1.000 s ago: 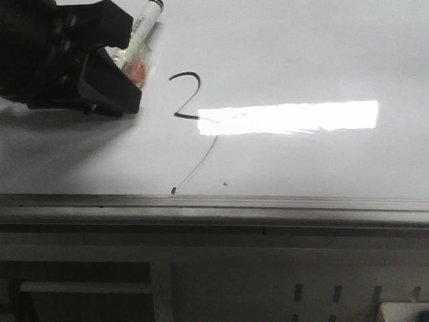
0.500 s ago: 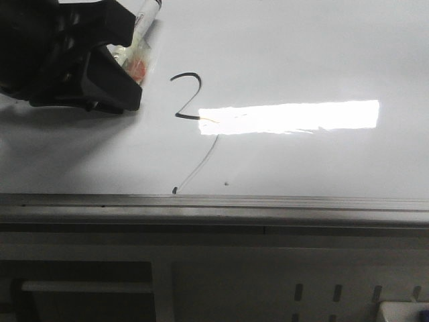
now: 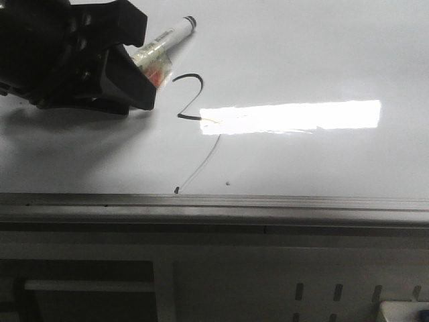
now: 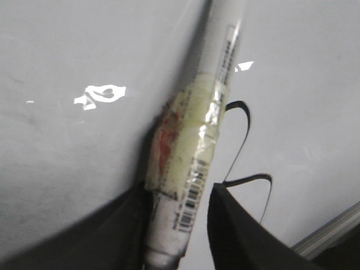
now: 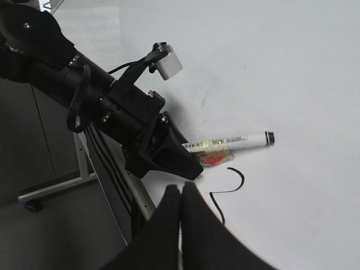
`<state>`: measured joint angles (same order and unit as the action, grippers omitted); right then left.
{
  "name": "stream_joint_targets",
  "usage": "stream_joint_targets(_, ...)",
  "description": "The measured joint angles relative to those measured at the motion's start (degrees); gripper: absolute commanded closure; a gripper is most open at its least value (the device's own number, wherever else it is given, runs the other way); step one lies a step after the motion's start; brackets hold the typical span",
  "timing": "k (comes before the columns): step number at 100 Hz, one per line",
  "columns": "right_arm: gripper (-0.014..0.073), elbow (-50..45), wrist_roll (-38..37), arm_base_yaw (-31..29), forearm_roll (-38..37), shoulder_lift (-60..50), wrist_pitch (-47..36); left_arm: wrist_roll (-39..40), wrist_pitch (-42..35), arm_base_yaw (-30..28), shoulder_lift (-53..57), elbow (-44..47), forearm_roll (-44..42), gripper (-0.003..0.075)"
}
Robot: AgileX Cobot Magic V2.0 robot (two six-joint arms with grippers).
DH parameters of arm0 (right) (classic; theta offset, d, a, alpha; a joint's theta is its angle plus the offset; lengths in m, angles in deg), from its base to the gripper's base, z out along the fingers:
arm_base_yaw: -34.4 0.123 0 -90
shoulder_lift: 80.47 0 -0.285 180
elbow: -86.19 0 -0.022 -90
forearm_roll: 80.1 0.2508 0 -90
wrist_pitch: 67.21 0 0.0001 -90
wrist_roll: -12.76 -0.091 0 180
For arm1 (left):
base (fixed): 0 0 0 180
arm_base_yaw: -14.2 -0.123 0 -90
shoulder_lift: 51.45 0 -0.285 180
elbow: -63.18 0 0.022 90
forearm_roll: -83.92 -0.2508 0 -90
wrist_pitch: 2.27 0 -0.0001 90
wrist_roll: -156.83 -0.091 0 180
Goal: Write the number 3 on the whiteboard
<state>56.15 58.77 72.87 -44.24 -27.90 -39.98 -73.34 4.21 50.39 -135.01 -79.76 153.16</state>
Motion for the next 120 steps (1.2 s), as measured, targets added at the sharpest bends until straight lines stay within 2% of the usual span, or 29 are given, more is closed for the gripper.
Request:
stream_joint_targets(15,0.0658,0.0,0.0,0.0,0.0,0.0,-0.34,0.0,0.0,0.12,-0.14,-0.11,0.55,0.0393)
stream_joint_targets(32,0.0658,0.0,0.0,0.0,0.0,0.0,-0.57,0.0,0.65,0.34,-0.13,-0.11,0.82,0.0236)
stream_joint_targets(37,0.0658,0.0,0.0,0.0,0.0,0.0,-0.61,0.0,1.17,0.34,-0.13,-0.23,0.82,0.0213)
stream_joint_targets(85,0.0658,0.0,0.0,0.0,0.0,0.0,-0.82,0.0,1.12,0.34,0.7,-0.2,1.09,0.0183)
stream_joint_targets(105,0.0658,0.0,0.0,0.0,0.0,0.0,-1.04,0.0,-6.48,0.34,3.2,0.16,0.53,0.0183)
stream_joint_targets(120,0.0658,0.0,0.0,0.0,0.08,0.0,-1.36,0.0,-9.48,0.0,4.41,0.49,0.14,0.0183)
